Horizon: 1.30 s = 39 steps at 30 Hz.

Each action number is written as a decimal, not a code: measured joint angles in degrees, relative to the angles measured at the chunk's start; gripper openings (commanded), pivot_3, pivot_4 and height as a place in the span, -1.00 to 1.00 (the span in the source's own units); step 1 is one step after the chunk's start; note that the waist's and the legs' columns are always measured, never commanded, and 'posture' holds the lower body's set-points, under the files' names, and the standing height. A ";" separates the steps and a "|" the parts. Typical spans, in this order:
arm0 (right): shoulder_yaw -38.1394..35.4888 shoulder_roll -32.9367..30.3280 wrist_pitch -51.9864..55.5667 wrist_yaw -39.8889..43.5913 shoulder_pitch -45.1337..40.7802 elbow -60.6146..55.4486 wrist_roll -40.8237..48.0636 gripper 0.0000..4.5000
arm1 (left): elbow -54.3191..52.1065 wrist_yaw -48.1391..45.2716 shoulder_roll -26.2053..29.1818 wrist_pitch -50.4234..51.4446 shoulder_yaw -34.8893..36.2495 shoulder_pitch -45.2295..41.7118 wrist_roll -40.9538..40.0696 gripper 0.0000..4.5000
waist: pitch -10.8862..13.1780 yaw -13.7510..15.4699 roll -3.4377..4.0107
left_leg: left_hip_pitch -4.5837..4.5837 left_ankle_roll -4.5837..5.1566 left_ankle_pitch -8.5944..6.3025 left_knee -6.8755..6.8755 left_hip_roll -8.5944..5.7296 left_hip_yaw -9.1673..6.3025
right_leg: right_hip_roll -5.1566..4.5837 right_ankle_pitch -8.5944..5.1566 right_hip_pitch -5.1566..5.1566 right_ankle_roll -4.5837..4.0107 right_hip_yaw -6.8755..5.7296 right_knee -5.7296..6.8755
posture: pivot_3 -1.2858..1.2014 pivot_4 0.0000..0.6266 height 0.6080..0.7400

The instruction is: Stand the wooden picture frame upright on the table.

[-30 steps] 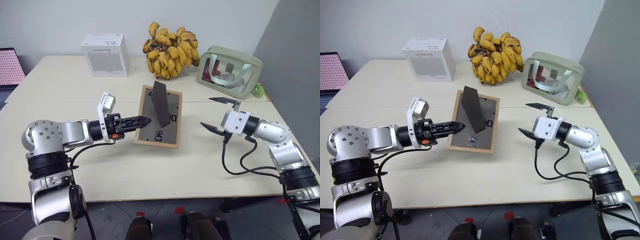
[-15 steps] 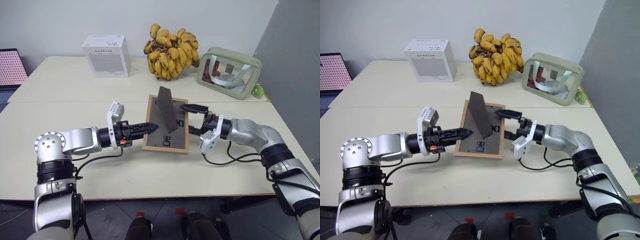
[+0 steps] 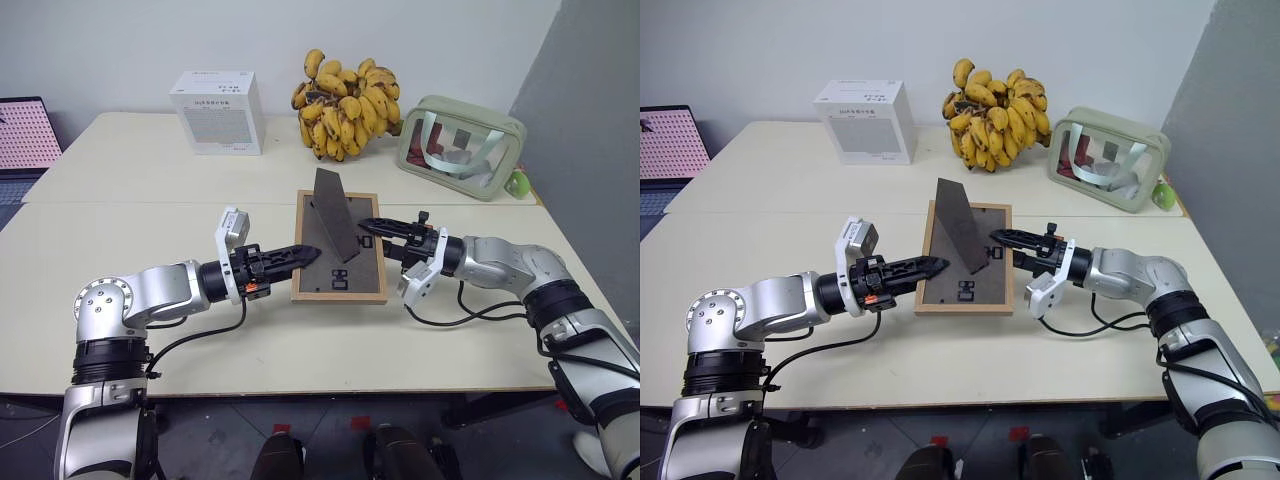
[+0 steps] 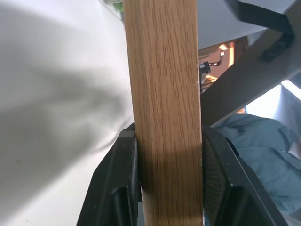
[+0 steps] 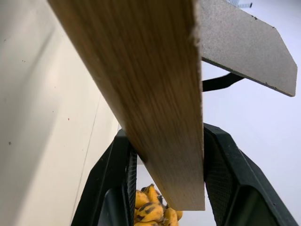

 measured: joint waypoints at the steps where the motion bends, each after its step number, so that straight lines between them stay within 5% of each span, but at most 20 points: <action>1: 0.13 -0.12 -0.08 -0.39 0.00 -0.05 -0.24 -0.35 | 0.00 -0.22 0.00 -0.10 -0.13 0.12 0.00 -0.42 | 0.00 0.00 0.00 | 0.00 0.00 0.00 0.00 0.00 0.01 | 0.00 0.00 0.00 0.00 0.01 0.00 | 0.03 -0.52 1.00; 3: 0.54 -0.45 -0.24 -0.97 -0.04 -0.04 -0.40 -0.35 | -0.77 -0.59 0.35 -0.62 -0.87 0.60 -0.08 -0.42 | 0.00 -0.01 0.00 | 0.00 0.00 0.00 0.00 0.00 0.01 | 0.00 0.00 0.00 0.00 0.01 -0.01 | 0.03 -0.52 1.00; 4: 0.67 -0.52 -0.42 -1.27 -0.06 -0.02 -0.46 -0.35 | -1.88 -0.65 0.68 -1.29 -1.12 1.06 -0.12 -0.10 | 0.00 -0.03 0.00 | 0.00 0.00 0.00 0.00 0.00 0.02 | 0.00 0.00 0.00 0.00 0.02 0.00 | 0.03 -0.52 1.00; 12: 1.77 -1.14 -3.88 1.48 -0.04 2.34 5.28 -0.43 | -2.05 -0.70 5.52 -8.25 0.19 -2.20 2.32 0.64 | 0.00 0.00 0.00 | 0.00 0.09 0.09 0.01 0.00 -0.01 | 0.01 0.07 0.02 -0.06 -0.02 0.00 | 0.03 -0.52 1.00; 15: 1.76 0.86 -1.66 12.00 0.20 7.93 19.04 -0.43 | -0.59 -2.57 8.96 -10.46 3.06 -3.15 6.50 0.92 | 0.00 -0.38 -0.01 | 0.13 0.12 0.10 -0.02 0.01 0.05 | 0.02 0.11 0.13 -0.05 0.00 -0.08 | 0.03 -0.52 1.00; 16: 1.65 2.85 2.97 21.73 1.19 8.15 29.51 -0.43 | -1.43 -4.78 10.96 -10.77 3.29 -3.01 10.16 0.98 | 0.00 -0.65 -0.03 | 0.17 0.13 0.11 -0.04 0.05 0.01 | 0.05 0.11 0.23 -0.06 -0.02 -0.13 | 0.03 -0.52 1.00; 21: -1.63 12.18 38.71 58.68 3.11 2.58 63.60 -0.43 | -10.70 -10.36 16.78 -15.16 3.06 0.07 27.73 1.00 | 0.07 -1.08 0.03 | 0.64 0.12 0.10 -0.23 0.17 -0.04 | 0.08 0.10 0.74 -0.08 -0.18 -0.32 | 0.03 -0.52 1.00; 25: -6.66 15.30 68.18 71.22 -4.61 2.74 75.05 -0.43 | -19.36 -16.41 20.05 -17.72 3.44 4.80 36.42 1.00 | 0.10 -0.81 0.07 | 0.57 0.12 0.10 -0.23 0.16 0.02 | 0.08 0.10 0.58 -0.09 -0.21 -0.27 | 0.03 -0.52 1.00; 29: -8.91 18.15 79.66 74.68 -12.38 9.50 74.89 -0.43 | -27.37 -24.23 22.09 -22.36 3.64 7.87 43.91 1.00 | 0.08 -0.24 0.06 | 0.61 0.13 0.09 -0.35 0.16 0.06 | 0.10 -0.09 0.58 0.10 -0.22 -0.39 | 0.03 -0.52 1.00; 35: -10.07 23.55 80.01 73.56 -13.35 23.53 69.45 -0.43 | -29.70 -30.63 21.62 -26.23 3.96 13.97 50.86 1.00 | 0.08 0.10 0.06 | -0.04 0.14 0.08 -0.40 0.13 0.14 | 0.10 0.01 0.01 0.15 -0.19 -0.62 | 0.03 -0.52 1.00; 39: -12.51 25.30 79.06 71.65 -14.20 26.52 67.94 0.04 | -29.94 -32.04 21.09 -26.53 3.96 13.88 53.01 1.00 | 0.07 -0.05 0.04 | -0.28 0.14 0.08 -0.33 0.16 0.10 | 0.11 0.16 -0.16 0.00 -0.21 -0.64 | 0.03 -0.52 1.00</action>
